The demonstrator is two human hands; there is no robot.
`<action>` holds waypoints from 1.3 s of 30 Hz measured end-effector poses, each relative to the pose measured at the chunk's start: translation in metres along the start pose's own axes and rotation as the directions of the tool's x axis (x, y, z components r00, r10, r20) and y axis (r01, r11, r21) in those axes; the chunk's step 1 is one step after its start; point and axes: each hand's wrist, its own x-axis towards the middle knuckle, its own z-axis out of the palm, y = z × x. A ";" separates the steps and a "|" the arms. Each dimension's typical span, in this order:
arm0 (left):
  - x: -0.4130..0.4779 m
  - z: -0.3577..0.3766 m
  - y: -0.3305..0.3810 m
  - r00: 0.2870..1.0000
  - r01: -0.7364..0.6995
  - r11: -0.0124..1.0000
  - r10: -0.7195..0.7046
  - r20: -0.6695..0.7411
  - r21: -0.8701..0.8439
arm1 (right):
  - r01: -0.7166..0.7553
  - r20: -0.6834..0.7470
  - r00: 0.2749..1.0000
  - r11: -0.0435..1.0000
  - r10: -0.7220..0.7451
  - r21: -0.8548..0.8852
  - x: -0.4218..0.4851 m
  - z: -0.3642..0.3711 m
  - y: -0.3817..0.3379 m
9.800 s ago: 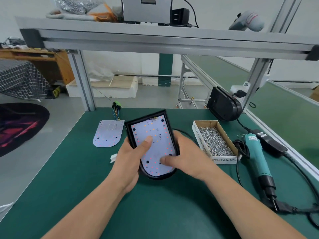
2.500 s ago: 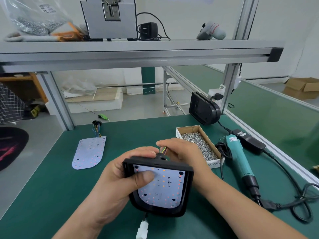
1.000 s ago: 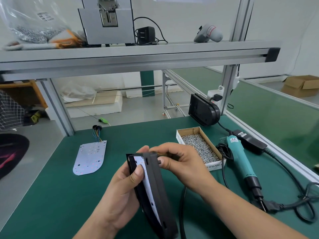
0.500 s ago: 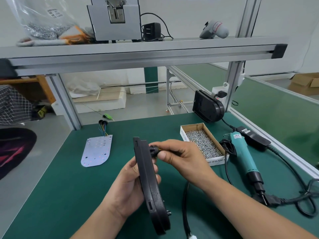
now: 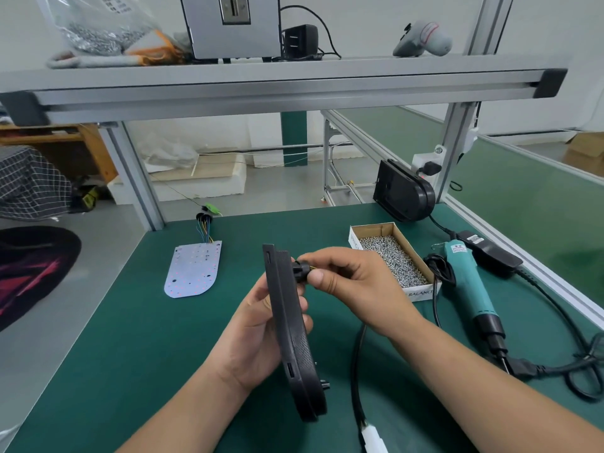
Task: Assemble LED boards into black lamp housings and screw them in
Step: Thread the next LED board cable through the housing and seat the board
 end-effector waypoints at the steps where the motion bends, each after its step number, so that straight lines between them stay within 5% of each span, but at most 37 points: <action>1: 0.000 0.000 0.000 1.000 0.004 1.000 -0.004 0.010 0.006 | -0.003 0.006 1.000 1.000 0.002 0.018 -0.001 0.000 0.000; 13: 0.006 -0.017 -0.003 0.993 0.089 0.994 -0.084 0.087 -0.055 | -0.108 -0.014 0.994 0.992 0.109 0.070 0.000 0.000 -0.004; 39: 0.015 -0.022 -0.007 0.997 -0.078 0.988 0.081 -0.016 0.136 | -0.133 -0.102 0.987 0.984 0.121 -0.122 -0.001 0.005 0.008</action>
